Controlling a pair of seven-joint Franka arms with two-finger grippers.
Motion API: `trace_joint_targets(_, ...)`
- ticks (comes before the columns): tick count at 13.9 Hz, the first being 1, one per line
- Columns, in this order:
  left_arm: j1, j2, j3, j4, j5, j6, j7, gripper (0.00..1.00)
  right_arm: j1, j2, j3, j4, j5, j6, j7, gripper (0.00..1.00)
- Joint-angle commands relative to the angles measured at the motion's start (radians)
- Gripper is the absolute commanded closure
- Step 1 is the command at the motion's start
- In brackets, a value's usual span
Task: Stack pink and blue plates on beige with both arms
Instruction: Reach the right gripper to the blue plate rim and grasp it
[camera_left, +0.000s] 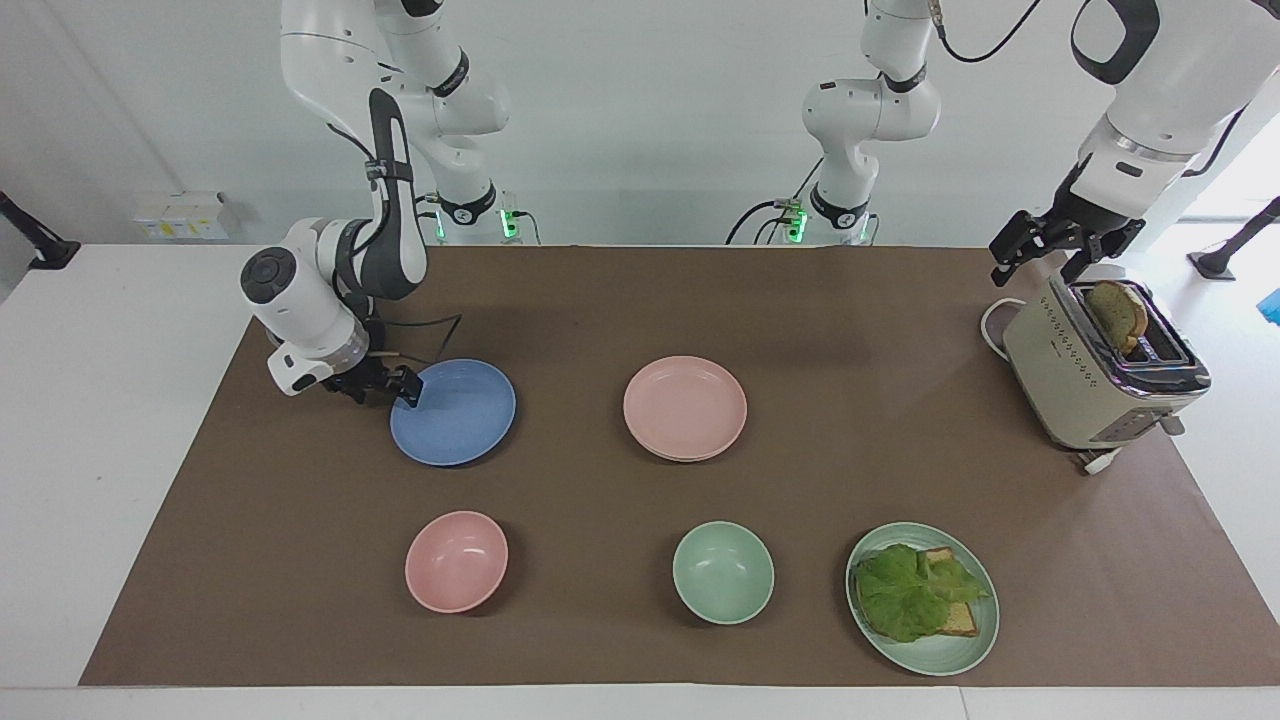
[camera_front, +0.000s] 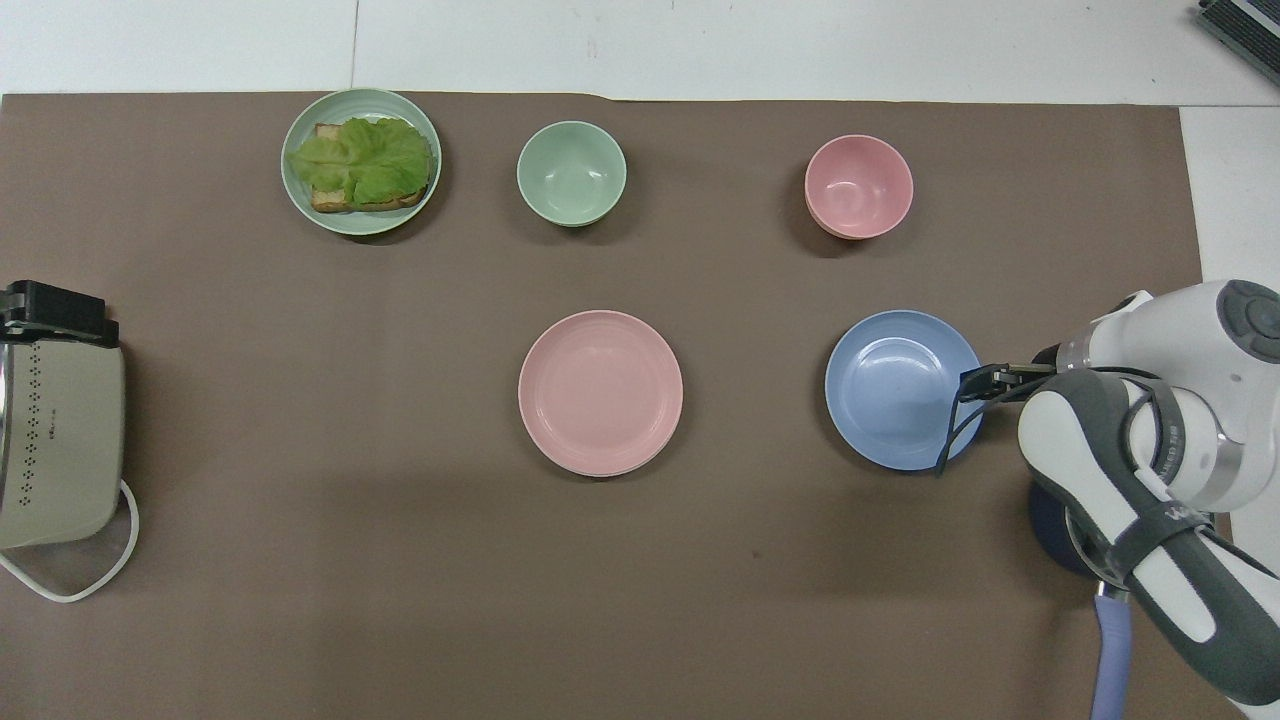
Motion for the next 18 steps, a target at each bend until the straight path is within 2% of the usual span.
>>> trace_joint_targets(1,0.009,-0.007,-0.004,0.000,0.015,-0.012,0.009,0.00,-0.012,-0.003,0.007,-0.007,0.022,0.016,-0.030,0.38)
trace_joint_targets(4,0.009,-0.007,-0.003,0.000,0.015,-0.012,0.009,0.00,-0.012,-0.001,0.007,-0.004,0.025,0.014,-0.028,0.71)
trace_joint_targets(6,0.008,-0.007,-0.004,0.000,0.016,-0.012,0.009,0.00,-0.009,0.004,0.007,0.002,0.037,0.005,-0.022,1.00)
trace_joint_targets(10,0.009,-0.007,-0.003,0.000,0.015,-0.012,0.009,0.00,-0.001,0.004,0.007,0.042,0.037,-0.030,-0.033,1.00)
trace_joint_targets(16,0.009,-0.007,-0.004,0.000,0.015,-0.012,0.009,0.00,0.045,-0.047,0.018,0.223,0.026,-0.252,-0.062,1.00)
trace_joint_targets(18,0.009,-0.007,-0.004,0.000,0.016,-0.012,0.009,0.00,0.063,-0.071,0.021,0.252,0.026,-0.286,-0.072,1.00)
